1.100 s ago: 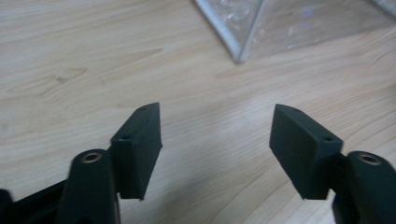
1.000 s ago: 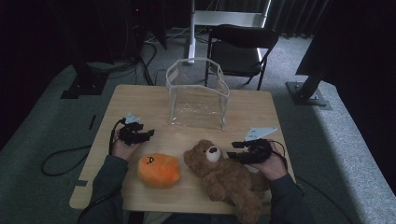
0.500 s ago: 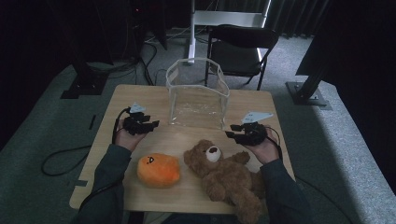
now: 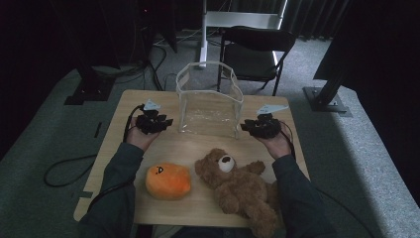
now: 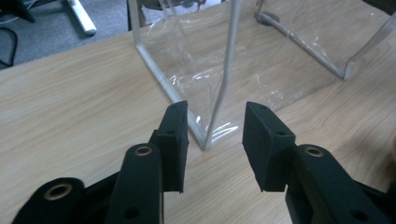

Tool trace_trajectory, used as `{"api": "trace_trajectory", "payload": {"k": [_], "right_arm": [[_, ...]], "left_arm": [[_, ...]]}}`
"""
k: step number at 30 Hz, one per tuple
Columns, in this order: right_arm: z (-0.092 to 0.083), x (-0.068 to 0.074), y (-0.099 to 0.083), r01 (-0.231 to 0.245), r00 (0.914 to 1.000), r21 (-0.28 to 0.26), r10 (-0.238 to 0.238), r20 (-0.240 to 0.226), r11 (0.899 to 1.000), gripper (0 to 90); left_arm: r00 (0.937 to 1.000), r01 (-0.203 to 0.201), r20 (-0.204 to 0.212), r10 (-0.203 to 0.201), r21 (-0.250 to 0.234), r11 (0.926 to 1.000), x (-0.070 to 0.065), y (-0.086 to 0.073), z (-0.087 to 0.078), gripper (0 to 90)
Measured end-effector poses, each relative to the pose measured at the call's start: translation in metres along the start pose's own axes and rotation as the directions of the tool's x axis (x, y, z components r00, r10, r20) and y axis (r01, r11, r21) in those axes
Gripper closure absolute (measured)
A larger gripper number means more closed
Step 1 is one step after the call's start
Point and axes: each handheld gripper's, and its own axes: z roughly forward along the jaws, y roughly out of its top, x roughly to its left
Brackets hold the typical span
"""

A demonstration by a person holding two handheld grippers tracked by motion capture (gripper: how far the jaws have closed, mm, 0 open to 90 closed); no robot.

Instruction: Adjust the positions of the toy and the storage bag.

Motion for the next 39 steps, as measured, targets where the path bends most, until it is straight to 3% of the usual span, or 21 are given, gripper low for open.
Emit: {"api": "trace_trajectory", "payload": {"k": [10,14,29,32,39], "right_arm": [[0.015,-0.020,0.009,-0.094,0.9955,-0.021,0.094,-0.014,0.995,71.3],[0.022,-0.024,0.011,-0.108,0.9941,-0.007,0.108,-0.008,0.994,71.5],[0.035,-0.027,0.018,-0.116,0.9932,-0.005,0.116,-0.010,0.993,78.8],[0.035,-0.026,0.019,-0.110,0.9939,-0.007,0.110,-0.006,0.994,82.5],[0.037,-0.023,0.020,-0.090,0.9959,-0.005,0.090,-0.001,0.996,84.4]], "left_arm": [[0.9998,-0.012,-0.018,0.011,-0.018,0.9998,0.000,0.014,0.009,61.3],[0.9996,-0.009,-0.027,0.009,-0.009,0.9999,0.000,0.019,0.015,61.2],[0.9997,-0.024,0.004,0.024,-0.009,0.9997,-0.012,0.041,0.030,66.1],[0.9996,-0.028,0.010,0.028,-0.010,0.9996,-0.014,0.043,0.032,70.4],[0.9988,-0.041,-0.029,0.041,-0.004,0.9992,-0.016,0.044,0.033,85.9]]}}
